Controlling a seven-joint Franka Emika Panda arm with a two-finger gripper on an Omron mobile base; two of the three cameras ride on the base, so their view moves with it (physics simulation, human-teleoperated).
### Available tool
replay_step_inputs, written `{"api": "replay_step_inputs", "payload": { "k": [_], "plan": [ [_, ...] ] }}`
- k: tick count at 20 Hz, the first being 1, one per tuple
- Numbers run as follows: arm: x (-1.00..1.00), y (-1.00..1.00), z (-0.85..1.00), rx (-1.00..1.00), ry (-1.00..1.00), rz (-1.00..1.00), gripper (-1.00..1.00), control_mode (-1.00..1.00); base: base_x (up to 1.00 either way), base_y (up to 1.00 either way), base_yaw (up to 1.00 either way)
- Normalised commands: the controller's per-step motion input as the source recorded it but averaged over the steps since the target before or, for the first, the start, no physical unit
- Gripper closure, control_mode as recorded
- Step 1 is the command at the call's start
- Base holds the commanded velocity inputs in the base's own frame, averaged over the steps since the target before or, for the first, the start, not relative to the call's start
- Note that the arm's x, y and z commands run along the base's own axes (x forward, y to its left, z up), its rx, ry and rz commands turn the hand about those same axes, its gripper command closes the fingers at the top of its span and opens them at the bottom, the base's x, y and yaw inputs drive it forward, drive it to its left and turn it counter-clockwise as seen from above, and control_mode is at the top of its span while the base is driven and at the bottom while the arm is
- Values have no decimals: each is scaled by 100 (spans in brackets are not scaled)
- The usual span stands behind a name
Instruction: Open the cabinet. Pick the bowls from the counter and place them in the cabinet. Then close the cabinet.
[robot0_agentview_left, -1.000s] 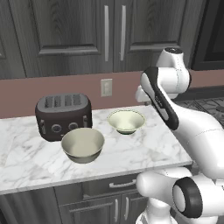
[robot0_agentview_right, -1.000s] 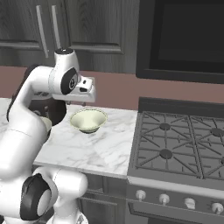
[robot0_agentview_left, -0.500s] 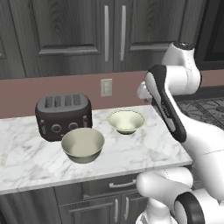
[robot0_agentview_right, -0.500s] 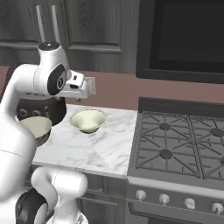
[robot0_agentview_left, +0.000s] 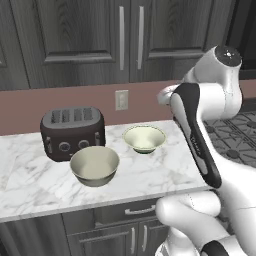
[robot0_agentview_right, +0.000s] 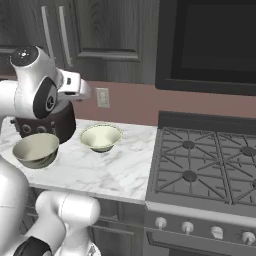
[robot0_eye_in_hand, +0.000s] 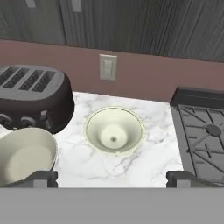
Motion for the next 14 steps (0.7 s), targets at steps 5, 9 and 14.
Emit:
{"api": "replay_step_inputs", "payload": {
  "k": [5,9,14],
  "plan": [
    [-1,21,6,-4,-44,7,-100,-100,0,0,0],
    [0,13,0,-1,-43,5,-100,-100,0,0,0],
    [0,5,5,0,-38,4,-100,-100,0,0,0]
  ]
}}
